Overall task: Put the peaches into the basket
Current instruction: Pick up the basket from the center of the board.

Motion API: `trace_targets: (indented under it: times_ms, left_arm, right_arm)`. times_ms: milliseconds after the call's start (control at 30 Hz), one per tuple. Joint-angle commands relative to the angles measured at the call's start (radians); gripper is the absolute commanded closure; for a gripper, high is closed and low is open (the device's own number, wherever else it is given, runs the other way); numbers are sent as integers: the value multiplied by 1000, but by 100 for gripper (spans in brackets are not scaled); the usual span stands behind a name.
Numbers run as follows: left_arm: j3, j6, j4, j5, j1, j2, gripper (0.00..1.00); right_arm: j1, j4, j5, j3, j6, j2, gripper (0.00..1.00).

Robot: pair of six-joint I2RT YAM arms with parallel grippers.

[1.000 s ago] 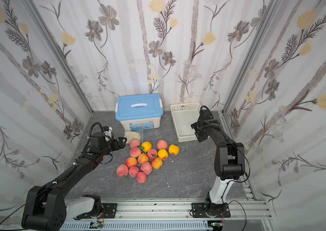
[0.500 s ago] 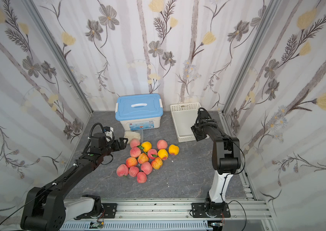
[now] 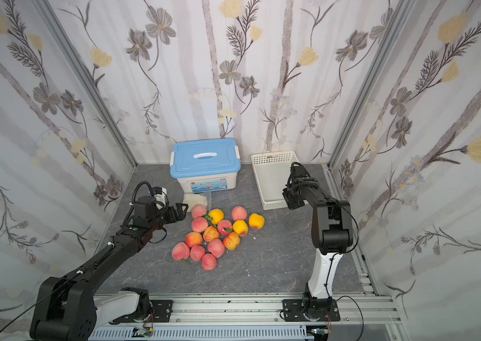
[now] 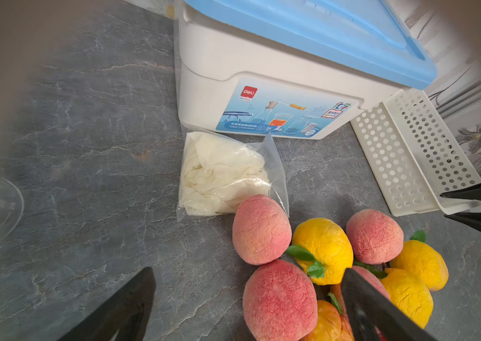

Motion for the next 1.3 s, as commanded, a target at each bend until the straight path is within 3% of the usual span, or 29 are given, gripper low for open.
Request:
trace_targets:
  times_ms: [0, 233, 400, 700, 800, 1033, 1267]
  left_arm:
    - [5, 17, 2, -8, 0, -6, 0]
    - [8, 22, -18, -14, 0, -13, 0]
    - [9, 25, -29, -13, 0, -12, 0]
    - [15, 33, -50, -12, 1, -15, 0]
    - [26, 25, -56, -5, 1, -9, 0]
    - [89, 51, -97, 40, -32, 13, 0]
    - [274, 80, -145, 82, -120, 123, 0]
  right_arm:
    - [0, 32, 32, -12, 29, -1, 64]
    - [-3, 68, 30, -47, 70, -24, 88]
    - [-7, 81, 28, -58, 90, -41, 100]
    - [-30, 214, 38, -180, 118, -153, 100]
    - [-30, 277, 48, -201, 3, -212, 100]
    - [-31, 398, 72, -234, -420, -358, 100]
    - [-53, 509, 50, -309, -615, -516, 100]
